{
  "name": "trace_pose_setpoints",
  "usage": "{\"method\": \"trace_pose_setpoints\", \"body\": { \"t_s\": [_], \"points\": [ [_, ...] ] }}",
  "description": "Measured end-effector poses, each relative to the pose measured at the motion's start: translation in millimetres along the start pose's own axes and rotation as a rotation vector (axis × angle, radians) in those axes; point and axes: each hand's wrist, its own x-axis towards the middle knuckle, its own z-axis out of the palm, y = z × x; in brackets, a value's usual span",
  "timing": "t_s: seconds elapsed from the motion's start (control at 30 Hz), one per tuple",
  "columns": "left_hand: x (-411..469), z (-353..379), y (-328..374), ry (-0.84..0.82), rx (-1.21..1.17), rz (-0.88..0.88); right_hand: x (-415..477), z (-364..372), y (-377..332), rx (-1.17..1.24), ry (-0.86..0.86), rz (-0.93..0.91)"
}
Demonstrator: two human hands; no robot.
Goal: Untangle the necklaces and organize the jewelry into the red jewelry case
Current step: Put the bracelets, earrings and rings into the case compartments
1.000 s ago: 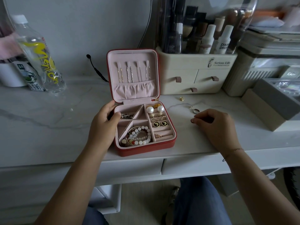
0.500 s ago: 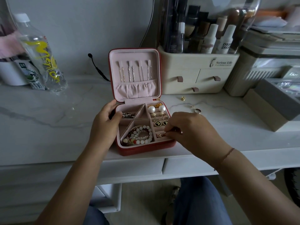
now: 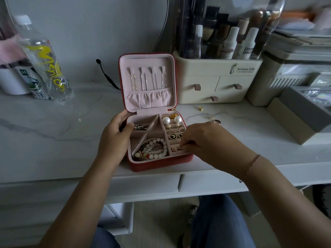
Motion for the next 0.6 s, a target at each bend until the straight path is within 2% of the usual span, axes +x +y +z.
{"method": "trace_pose_setpoints", "body": {
  "t_s": [0.17,0.23,0.37,0.43,0.53,0.6],
  "points": [
    [0,-1,0,-0.009,0.001,0.005,9,-3,-11,-0.160,-0.141,0.059],
    [0,0,-1,-0.005,-0.002,0.003,9,-3,-10,-0.125,-0.115,0.068],
    [1,0,-2,-0.001,-0.010,-0.013,-1,-3,6,0.208,0.005,0.094],
    [1,1,-2,0.006,0.005,-0.007,-2,-1,27,0.369,0.158,0.168],
    [0,1,0,0.011,0.001,0.005,1,4,73,0.349,0.429,0.383],
    [-1,0,1,0.012,-0.002,0.002,0,9,98,0.254,0.442,0.494]
  ]
}}
